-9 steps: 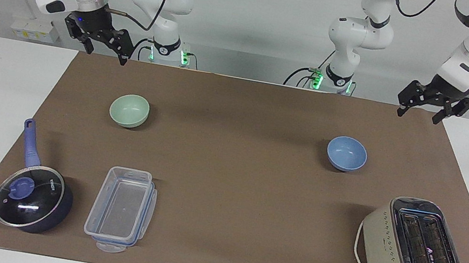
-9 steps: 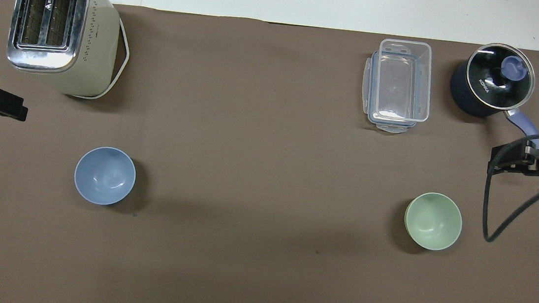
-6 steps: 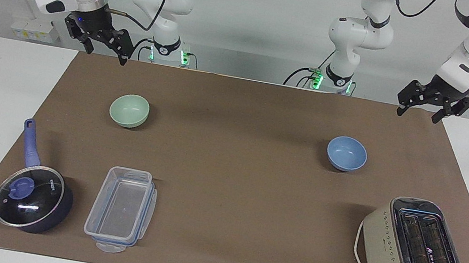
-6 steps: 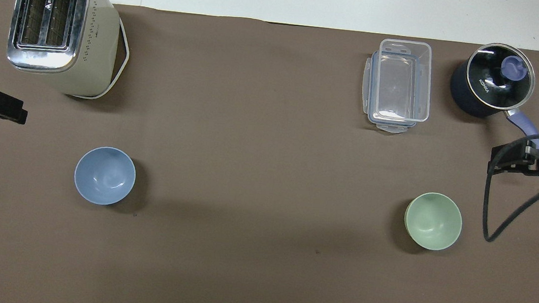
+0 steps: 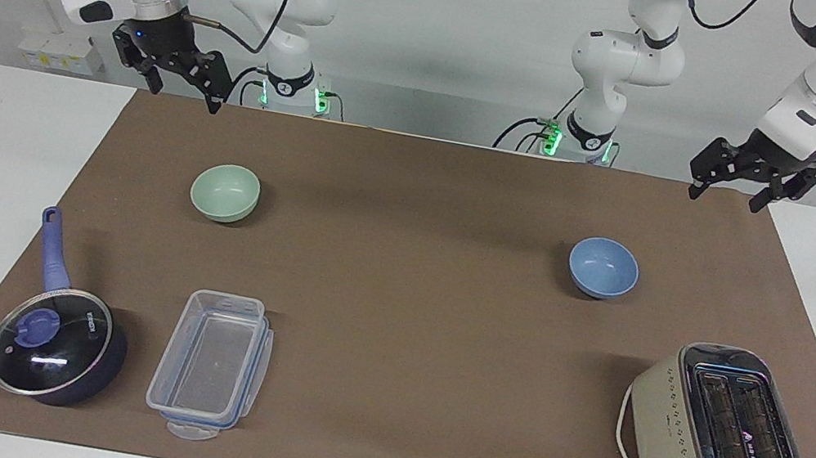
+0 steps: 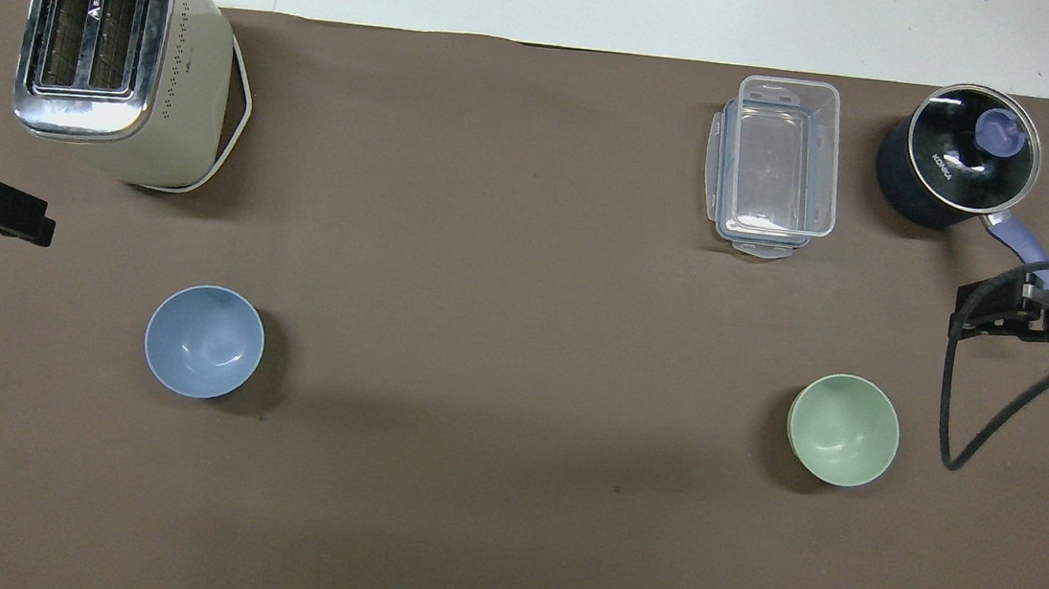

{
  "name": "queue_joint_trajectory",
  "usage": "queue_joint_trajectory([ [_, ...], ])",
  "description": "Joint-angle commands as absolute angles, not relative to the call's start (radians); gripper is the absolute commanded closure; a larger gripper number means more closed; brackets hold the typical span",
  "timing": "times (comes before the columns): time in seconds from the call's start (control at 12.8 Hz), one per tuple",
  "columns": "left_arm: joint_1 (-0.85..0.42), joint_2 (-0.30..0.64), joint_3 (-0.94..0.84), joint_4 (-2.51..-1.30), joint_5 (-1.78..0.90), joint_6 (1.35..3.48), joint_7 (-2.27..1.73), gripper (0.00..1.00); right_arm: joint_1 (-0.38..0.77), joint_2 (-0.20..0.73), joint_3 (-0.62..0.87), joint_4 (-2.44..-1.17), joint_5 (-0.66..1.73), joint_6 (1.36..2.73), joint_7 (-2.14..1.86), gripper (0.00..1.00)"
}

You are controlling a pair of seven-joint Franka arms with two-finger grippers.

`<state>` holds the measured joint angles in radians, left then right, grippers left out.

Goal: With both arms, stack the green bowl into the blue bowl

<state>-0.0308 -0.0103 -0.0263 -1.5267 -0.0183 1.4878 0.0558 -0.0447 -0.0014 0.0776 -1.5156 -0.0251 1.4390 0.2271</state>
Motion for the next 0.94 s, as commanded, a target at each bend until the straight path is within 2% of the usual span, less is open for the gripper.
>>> queue_joint_trajectory([
  [0.0,-0.038,-0.040,-0.026,-1.557,-0.005,1.463,0.049,0.00,-0.055,-0.012,0.080,-1.523,-0.020,1.456,0.206,0.00],
  [0.86,-0.026,-0.052,-0.026,-1.578,-0.005,1.465,0.058,0.00,-0.055,-0.012,0.077,-1.523,-0.020,1.454,0.206,0.00],
])
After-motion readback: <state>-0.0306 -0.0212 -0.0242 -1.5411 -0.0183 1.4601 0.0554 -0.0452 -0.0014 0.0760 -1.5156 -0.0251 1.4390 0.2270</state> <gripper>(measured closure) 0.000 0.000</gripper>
